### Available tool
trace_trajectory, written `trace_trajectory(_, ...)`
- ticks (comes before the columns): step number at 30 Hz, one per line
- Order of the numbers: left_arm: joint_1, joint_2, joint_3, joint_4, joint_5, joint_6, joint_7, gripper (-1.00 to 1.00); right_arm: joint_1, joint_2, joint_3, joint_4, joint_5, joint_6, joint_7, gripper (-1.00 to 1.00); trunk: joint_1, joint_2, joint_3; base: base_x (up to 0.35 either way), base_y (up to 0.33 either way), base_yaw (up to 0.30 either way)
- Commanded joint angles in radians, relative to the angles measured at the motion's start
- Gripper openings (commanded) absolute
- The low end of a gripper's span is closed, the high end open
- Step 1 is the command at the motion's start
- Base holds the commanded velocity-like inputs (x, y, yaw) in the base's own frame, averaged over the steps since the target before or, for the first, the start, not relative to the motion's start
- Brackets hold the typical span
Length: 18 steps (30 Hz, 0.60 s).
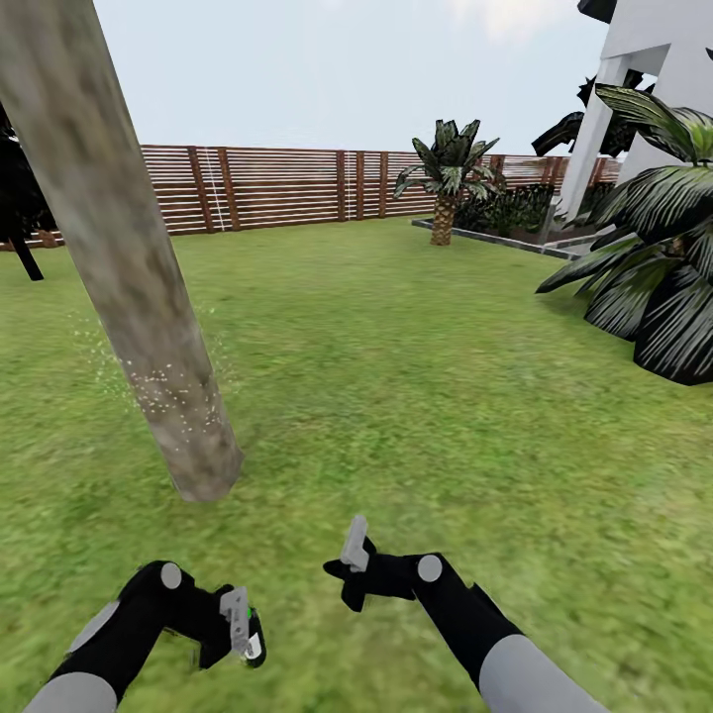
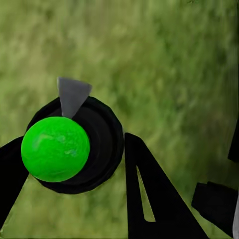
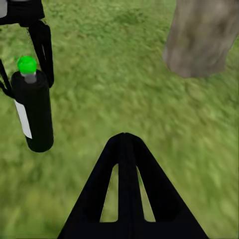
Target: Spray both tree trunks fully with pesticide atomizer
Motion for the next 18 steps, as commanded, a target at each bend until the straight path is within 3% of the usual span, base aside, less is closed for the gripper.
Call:
trace_trajectory(1,-0.024,-0.015,0.002,0.000,-0.013,0.003,-0.005,-1.00,0.000,0.006,-0.001,0.000,0.012,-0.006,0.001,-1.00,0.000,0.000,-0.001,0.000,0.000,0.000)
trace_trajectory(7,-0.043,-0.033,0.002,-0.005,-0.016,0.003,0.006,-1.00,0.000,0.017,0.029,-0.001,0.013,-0.006,0.054,-1.00,0.000,0.000,-0.001,0.000,0.000,0.000)
trace_trajectory(11,-0.048,-0.038,0.002,-0.009,-0.042,0.004,0.007,-1.00,0.000,0.020,0.033,-0.001,0.012,-0.006,0.060,-1.00,0.000,0.000,-0.001,0.000,0.000,0.000)
trace_trajectory(18,-0.050,-0.055,0.003,-0.013,-0.048,0.003,0.008,-1.00,0.000,0.021,0.033,-0.001,0.012,-0.006,0.061,-1.00,0.000,0.000,-0.001,0.000,0.000,0.000)
